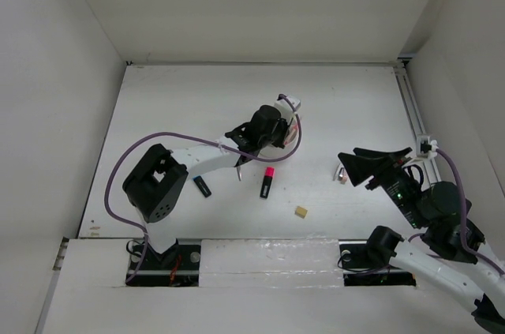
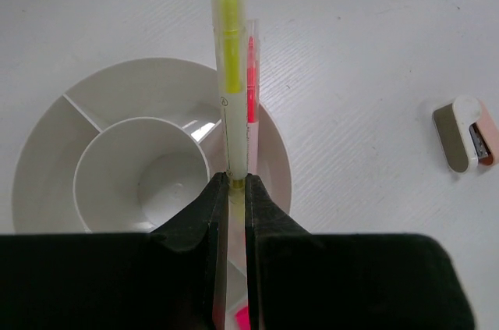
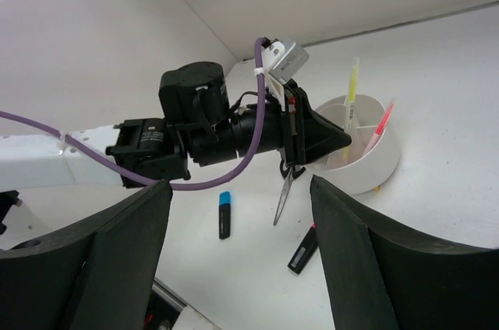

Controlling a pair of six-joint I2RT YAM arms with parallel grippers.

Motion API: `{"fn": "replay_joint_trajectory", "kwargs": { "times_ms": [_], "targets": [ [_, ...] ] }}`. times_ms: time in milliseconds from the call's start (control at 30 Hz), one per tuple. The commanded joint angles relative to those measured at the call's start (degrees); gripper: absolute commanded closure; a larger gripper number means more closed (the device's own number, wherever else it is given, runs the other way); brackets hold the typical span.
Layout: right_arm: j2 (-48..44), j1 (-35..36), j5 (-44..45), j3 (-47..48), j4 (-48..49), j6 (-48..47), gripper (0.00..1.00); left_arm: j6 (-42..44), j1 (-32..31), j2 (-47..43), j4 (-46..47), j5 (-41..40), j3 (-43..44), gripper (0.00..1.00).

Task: Sort the stationery into containers
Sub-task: Place the pen in the storage box.

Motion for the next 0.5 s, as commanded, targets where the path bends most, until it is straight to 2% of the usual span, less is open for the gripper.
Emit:
{"fn": "replay_joint_trajectory", "kwargs": {
  "times_ms": [0, 300, 467],
  "targets": [
    [-0.91, -0.34, -0.61, 0.22, 1.23, -0.42, 0.22, 0.89, -0.13, -0.65, -0.71, -0.79, -0.24, 1.0],
    [-1.44, -0.34, -0.61, 0.22, 1.22, -0.42, 0.21, 0.89, -0.13, -0.65, -3.09, -1.32, 1.34, 1.0],
    [-1.44, -0.34, -0.61, 0.22, 1.22, -0.42, 0.21, 0.37, -0.13, -0.65, -3.88, -0.53, 1.87, 0.73]
  ]
}}
